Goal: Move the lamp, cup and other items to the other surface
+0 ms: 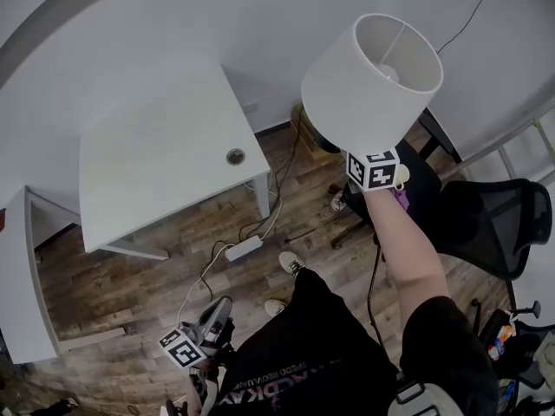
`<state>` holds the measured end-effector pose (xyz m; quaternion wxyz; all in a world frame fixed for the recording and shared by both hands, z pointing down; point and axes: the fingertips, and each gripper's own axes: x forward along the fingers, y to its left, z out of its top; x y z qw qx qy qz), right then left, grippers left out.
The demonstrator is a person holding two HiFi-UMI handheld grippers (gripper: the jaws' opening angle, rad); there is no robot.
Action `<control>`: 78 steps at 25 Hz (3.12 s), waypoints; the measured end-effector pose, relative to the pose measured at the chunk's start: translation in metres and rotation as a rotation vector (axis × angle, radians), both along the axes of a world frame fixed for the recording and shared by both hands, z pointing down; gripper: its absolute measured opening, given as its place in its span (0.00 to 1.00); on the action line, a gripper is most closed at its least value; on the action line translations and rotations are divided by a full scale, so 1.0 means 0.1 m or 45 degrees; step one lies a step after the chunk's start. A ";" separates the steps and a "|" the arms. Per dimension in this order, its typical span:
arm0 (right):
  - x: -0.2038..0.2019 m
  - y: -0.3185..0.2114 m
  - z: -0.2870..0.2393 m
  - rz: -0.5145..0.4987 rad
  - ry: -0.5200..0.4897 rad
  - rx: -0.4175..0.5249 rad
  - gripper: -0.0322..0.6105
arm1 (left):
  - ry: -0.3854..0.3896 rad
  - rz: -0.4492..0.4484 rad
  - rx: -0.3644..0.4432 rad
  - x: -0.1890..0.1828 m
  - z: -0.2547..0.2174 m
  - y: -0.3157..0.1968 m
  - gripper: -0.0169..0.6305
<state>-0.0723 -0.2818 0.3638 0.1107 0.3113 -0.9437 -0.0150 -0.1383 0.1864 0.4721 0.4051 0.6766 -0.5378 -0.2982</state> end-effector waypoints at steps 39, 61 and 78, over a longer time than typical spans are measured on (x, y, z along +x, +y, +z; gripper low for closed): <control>2.50 -1.98 -0.42 0.344 -0.085 0.028 0.30 | -0.019 0.232 -0.022 1.26 -0.06 -1.81 0.02; 4.97 -2.50 0.62 0.816 -0.153 -0.101 0.30 | -0.048 0.593 -0.175 2.18 0.11 -3.01 0.02; 5.97 -2.49 2.17 1.137 -0.286 -0.306 0.29 | -0.094 0.723 -0.452 2.81 0.42 -3.47 0.02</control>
